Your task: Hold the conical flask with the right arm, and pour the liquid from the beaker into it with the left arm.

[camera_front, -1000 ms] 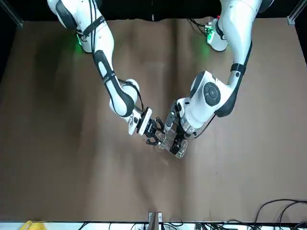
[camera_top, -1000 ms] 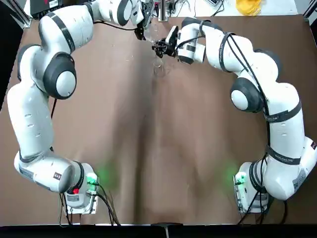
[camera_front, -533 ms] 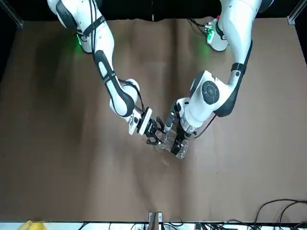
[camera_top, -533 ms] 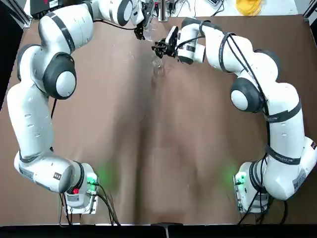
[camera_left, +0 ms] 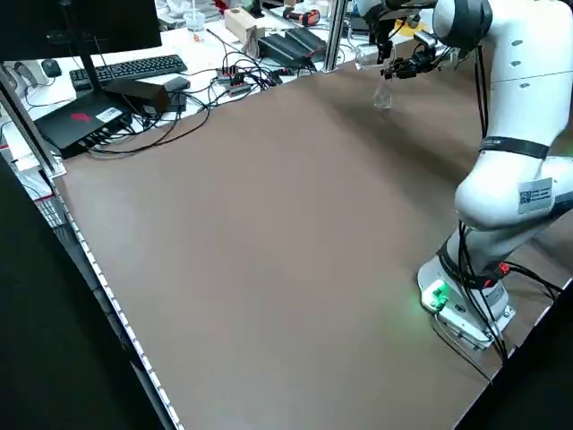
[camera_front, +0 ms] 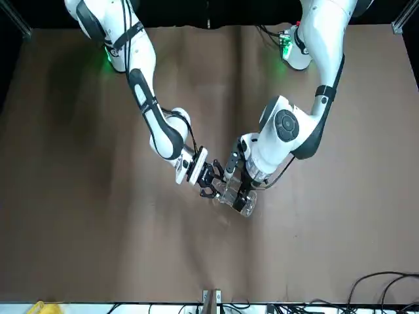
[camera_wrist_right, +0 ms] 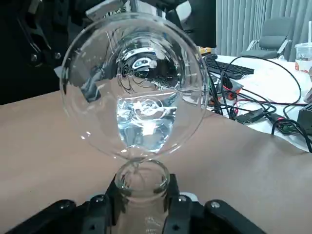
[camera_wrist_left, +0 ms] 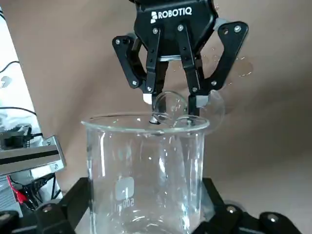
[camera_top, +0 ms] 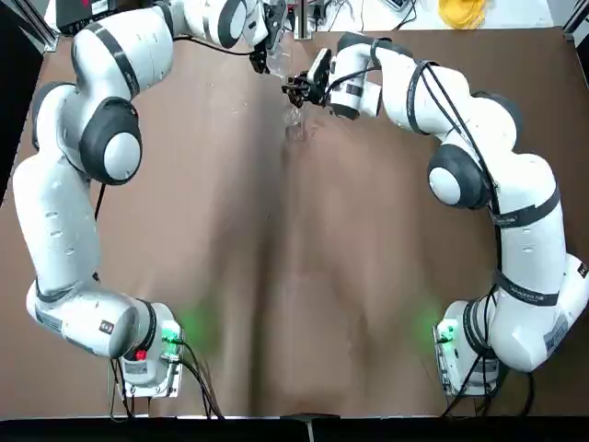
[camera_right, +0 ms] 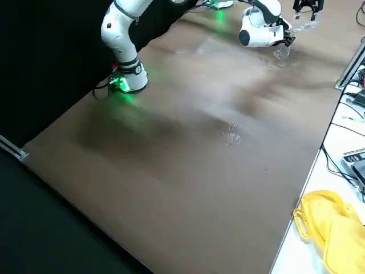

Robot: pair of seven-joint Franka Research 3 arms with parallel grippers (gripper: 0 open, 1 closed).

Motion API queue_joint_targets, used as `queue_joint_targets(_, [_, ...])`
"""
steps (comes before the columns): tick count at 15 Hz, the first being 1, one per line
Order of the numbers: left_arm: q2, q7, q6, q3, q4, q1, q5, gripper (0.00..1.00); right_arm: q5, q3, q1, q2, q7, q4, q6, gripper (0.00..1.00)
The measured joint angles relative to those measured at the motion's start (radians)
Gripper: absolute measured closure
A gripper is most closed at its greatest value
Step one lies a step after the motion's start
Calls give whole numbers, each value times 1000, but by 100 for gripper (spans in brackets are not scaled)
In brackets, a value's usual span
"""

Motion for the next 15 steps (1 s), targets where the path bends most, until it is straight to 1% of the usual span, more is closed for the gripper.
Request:
queue_joint_targets(2, [-2,-17,0,-6,0,4,-9,4,0,0,0,0,0,0,0,61])
queue_joint_targets(6, [-6,-20,0,-49,0,39,-94,4,0,0,0,0,0,0,0,61])
queue_joint_targets(10, [-6,-20,0,-144,-1,128,-117,4,1,-1,0,0,0,0,0,61])
queue_joint_targets(12, [-4,-12,-1,-203,-5,183,-131,4,1,-1,0,0,0,0,0,61])
queue_joint_targets(13, [2,26,-1,-252,-9,234,-193,4,1,-2,0,0,0,0,0,61])
queue_joint_targets(15, [9,100,-1,-269,-11,267,-307,4,3,-4,-1,0,0,1,0,61])
